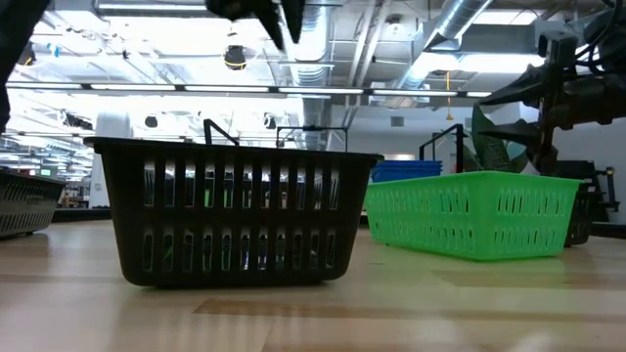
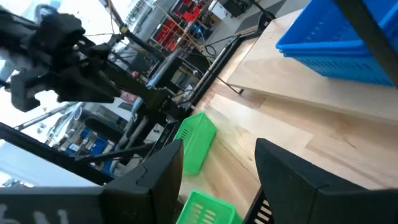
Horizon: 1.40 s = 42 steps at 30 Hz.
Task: Stack baskets on shelf by color
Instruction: Put the top green bin on the shelf
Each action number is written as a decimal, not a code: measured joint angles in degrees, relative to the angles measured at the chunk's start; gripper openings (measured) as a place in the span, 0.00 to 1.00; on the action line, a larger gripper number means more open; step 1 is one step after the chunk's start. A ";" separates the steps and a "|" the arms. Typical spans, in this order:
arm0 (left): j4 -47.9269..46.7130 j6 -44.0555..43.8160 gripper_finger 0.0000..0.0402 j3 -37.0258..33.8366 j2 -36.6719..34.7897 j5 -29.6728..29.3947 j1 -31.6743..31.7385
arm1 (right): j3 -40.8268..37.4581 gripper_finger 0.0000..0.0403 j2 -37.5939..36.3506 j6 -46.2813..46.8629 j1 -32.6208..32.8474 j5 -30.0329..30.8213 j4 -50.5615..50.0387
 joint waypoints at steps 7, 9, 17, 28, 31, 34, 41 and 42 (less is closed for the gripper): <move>-0.25 -21.63 0.47 -12.86 -4.98 -5.93 -7.03 | 0.00 0.56 1.64 -0.40 0.62 -0.02 -0.03; -0.10 -26.51 0.50 -18.02 -5.65 -5.56 -8.89 | 0.00 0.56 2.10 -0.77 0.61 -0.02 0.01; 15.02 -40.50 0.49 -41.61 -13.50 -4.74 -13.57 | 0.00 0.56 2.72 0.13 0.70 -0.02 0.00; 33.63 -55.54 0.49 -64.28 -21.23 -8.16 -13.88 | 0.00 0.56 2.65 2.40 0.85 -0.26 0.02; 33.46 -56.65 0.49 -64.62 -21.07 -7.44 -14.01 | 0.00 0.56 2.65 1.10 0.85 -0.26 0.03; 33.60 -57.50 0.49 -64.61 -21.05 -7.53 -13.98 | 0.00 0.56 2.65 -1.80 0.85 -0.26 0.02; 33.02 -57.86 0.49 -64.60 -21.05 -6.84 -14.05 | 0.00 0.56 2.65 -1.91 0.86 -0.26 0.04; 33.18 -57.86 0.49 -64.45 -21.05 -6.89 -14.05 | 0.00 0.56 2.65 -1.72 0.87 -0.26 0.04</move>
